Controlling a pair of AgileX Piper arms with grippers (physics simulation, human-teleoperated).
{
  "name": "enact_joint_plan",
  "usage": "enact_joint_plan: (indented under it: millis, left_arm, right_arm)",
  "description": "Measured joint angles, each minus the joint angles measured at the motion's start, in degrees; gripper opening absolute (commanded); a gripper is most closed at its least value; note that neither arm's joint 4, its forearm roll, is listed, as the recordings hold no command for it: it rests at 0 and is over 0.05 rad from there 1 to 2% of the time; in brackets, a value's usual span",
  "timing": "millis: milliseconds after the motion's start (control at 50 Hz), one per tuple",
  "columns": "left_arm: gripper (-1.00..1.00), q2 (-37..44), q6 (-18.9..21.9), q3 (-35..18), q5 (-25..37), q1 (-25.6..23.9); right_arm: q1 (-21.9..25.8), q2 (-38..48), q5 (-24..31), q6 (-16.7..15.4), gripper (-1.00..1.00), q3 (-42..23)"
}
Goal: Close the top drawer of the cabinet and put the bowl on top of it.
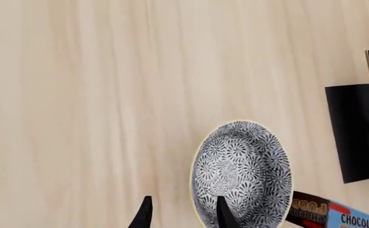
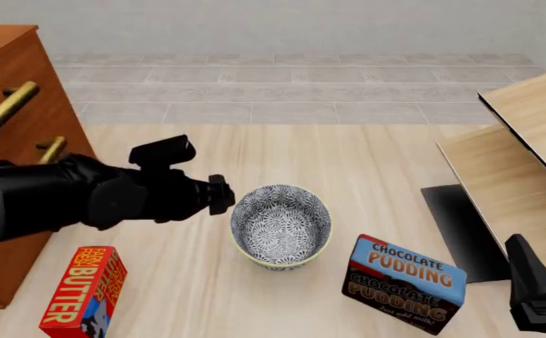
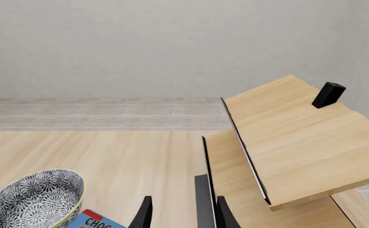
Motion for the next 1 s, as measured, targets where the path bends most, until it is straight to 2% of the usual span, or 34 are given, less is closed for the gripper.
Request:
enact_joint_plan:
  millis: [1000]
  left_arm:
    - [1.0,9.9,-3.8,2.4,-9.8,-2.6]
  right_arm:
    - [0.0,0.0,0.0,0.0,1.0,0.0]
